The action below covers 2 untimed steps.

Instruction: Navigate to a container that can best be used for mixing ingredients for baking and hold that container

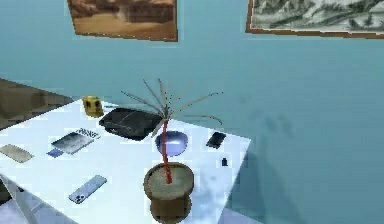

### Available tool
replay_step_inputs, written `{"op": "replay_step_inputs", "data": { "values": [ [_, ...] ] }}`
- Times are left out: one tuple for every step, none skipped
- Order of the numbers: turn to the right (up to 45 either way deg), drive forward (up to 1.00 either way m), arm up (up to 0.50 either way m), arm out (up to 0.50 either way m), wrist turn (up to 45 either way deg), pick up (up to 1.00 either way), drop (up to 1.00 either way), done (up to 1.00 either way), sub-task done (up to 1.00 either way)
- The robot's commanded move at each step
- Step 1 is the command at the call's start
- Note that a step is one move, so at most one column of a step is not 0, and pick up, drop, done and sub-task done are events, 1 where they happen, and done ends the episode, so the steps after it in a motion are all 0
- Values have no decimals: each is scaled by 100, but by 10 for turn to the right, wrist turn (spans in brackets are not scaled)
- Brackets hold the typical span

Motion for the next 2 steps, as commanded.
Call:
{"op": "replay_step_inputs", "data": {
  "values": [
    [450,0,0,0,0,0,0,0,0],
    [450,0,0,0,0,0,0,0,0]
  ]
}}
